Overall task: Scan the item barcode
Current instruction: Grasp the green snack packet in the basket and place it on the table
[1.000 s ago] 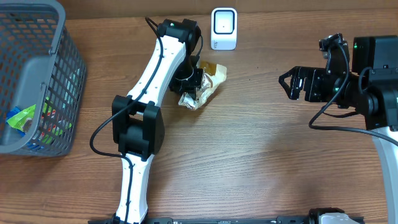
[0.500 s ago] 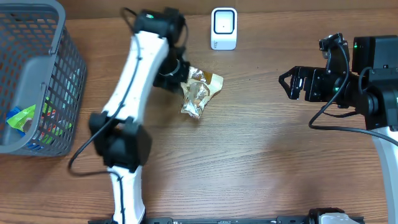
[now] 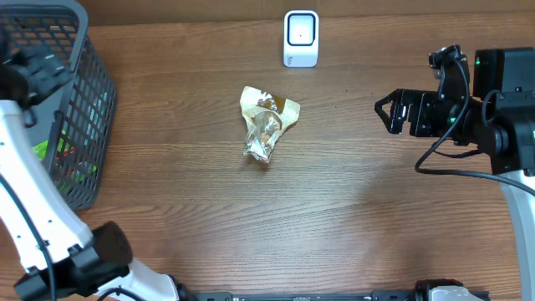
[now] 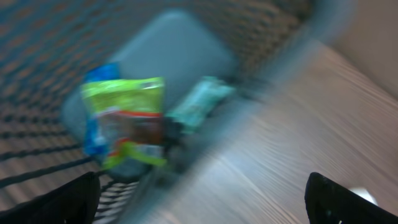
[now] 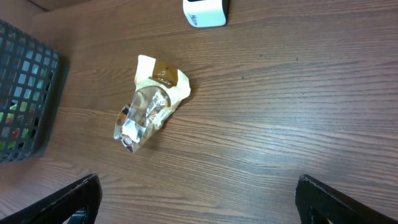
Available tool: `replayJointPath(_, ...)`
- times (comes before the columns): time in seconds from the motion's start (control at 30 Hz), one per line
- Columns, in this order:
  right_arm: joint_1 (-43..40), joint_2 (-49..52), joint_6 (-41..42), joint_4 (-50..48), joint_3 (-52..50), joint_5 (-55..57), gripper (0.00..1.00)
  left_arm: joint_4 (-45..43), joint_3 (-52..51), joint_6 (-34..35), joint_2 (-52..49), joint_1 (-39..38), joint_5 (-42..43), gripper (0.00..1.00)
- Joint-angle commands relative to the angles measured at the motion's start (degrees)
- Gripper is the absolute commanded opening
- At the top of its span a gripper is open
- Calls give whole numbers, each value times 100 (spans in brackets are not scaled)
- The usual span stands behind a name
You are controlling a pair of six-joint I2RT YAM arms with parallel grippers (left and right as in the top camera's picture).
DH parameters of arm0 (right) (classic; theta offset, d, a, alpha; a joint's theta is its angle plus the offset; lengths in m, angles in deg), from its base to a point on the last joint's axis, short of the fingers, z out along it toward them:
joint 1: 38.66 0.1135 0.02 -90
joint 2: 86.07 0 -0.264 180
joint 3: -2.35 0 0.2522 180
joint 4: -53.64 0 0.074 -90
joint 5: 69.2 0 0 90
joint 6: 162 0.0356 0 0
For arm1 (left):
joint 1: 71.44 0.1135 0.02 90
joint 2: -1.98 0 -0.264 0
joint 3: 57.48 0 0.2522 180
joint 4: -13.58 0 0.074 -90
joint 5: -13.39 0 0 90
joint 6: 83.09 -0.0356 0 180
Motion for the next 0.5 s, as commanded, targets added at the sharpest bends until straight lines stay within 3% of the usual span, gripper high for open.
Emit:
replayJointPath(0.0, 22, -15, 7, -33, 144, -11, 100, 15, -240, 339, -369, 796, 17, 100)
replayJointPath(0.17, 22, -15, 4, -37, 144, -9, 100, -350, -498, 76, -1069, 1399, 284, 100)
replayJointPath(0.47, 22, -15, 4, 28, 144, -9, 100, -149, -518, -72, -2848, 1464, 271, 95)
